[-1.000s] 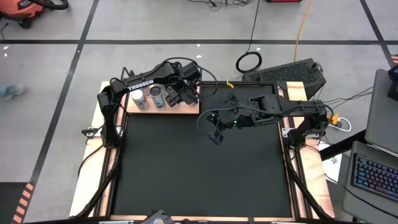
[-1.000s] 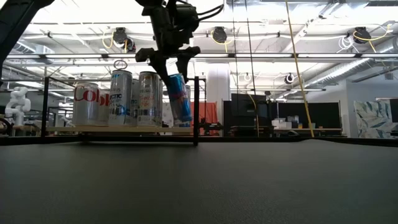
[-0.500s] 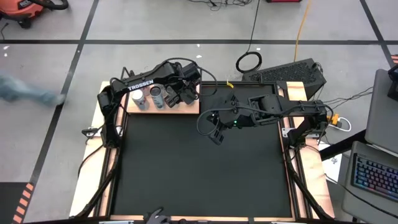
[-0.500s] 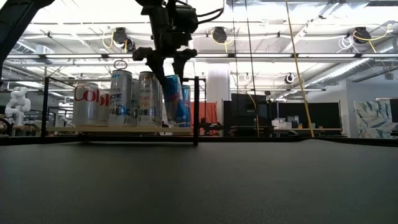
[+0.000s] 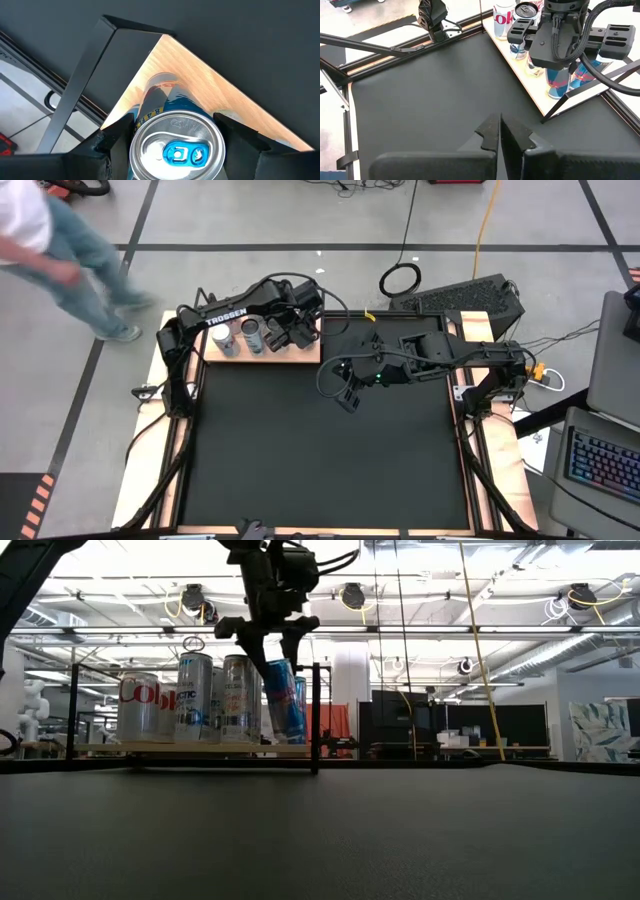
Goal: Place canned beverage on shelf
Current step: Put the blue soda can on the shelf aligned with the blue soda can
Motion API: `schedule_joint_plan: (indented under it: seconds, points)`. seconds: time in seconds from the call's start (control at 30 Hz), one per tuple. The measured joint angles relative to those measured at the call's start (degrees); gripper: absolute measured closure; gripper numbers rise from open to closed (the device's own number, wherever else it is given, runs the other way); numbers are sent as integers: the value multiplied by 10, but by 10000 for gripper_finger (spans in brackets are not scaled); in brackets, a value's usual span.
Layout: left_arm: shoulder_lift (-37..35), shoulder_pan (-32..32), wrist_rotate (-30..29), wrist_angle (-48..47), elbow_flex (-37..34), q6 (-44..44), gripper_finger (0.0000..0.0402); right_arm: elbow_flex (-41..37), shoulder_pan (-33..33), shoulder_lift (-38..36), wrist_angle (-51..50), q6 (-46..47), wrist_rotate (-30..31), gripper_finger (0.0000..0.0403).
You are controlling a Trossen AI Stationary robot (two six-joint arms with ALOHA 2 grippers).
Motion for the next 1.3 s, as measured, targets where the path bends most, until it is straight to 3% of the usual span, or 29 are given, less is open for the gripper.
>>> schedule_joint_plan:
  seconds: [1.3]
  points:
    - [16,0,2,-19,2,54,170,0,0,0,0,0,0,403]
